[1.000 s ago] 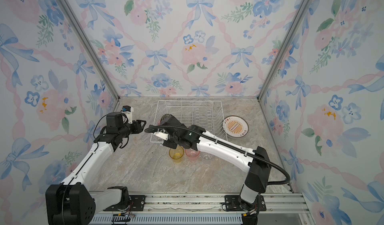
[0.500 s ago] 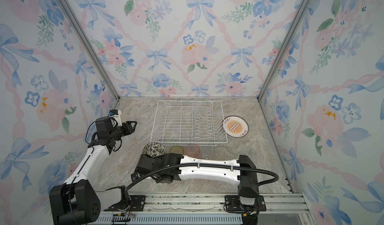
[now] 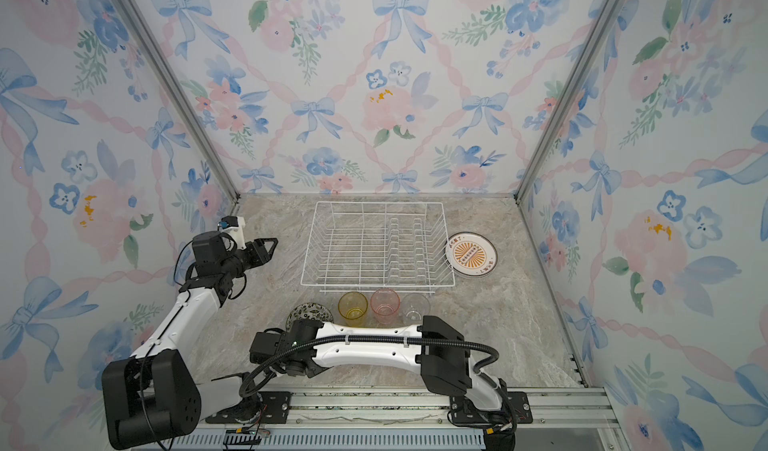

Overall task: Unload the mixed dishes from the dish rack
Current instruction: 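Carry the pink bowl down beside the cups with the right gripper while left withdraws, then lower the pink bowl upside down onto the table with the right gripper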

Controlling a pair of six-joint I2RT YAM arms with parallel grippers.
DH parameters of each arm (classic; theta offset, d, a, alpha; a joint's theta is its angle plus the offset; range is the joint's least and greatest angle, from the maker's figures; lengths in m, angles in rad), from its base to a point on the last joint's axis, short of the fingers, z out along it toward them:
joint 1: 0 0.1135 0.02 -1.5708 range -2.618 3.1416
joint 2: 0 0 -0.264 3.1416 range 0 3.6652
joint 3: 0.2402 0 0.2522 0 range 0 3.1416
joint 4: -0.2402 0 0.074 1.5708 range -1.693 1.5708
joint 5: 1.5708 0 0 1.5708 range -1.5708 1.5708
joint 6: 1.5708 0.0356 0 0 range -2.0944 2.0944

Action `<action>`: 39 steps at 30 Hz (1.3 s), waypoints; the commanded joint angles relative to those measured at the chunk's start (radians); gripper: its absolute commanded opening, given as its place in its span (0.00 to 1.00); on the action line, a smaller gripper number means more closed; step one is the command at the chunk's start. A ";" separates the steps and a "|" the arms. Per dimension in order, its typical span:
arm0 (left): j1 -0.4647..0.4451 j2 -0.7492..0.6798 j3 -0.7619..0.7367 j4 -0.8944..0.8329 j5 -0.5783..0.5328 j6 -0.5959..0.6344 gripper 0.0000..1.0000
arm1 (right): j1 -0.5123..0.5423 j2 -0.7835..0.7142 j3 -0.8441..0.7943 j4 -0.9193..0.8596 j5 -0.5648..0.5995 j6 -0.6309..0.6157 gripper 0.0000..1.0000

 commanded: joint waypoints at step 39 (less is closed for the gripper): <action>0.003 0.176 -0.033 0.163 0.157 -0.015 0.56 | -0.137 0.235 0.139 -0.010 0.065 -0.007 0.04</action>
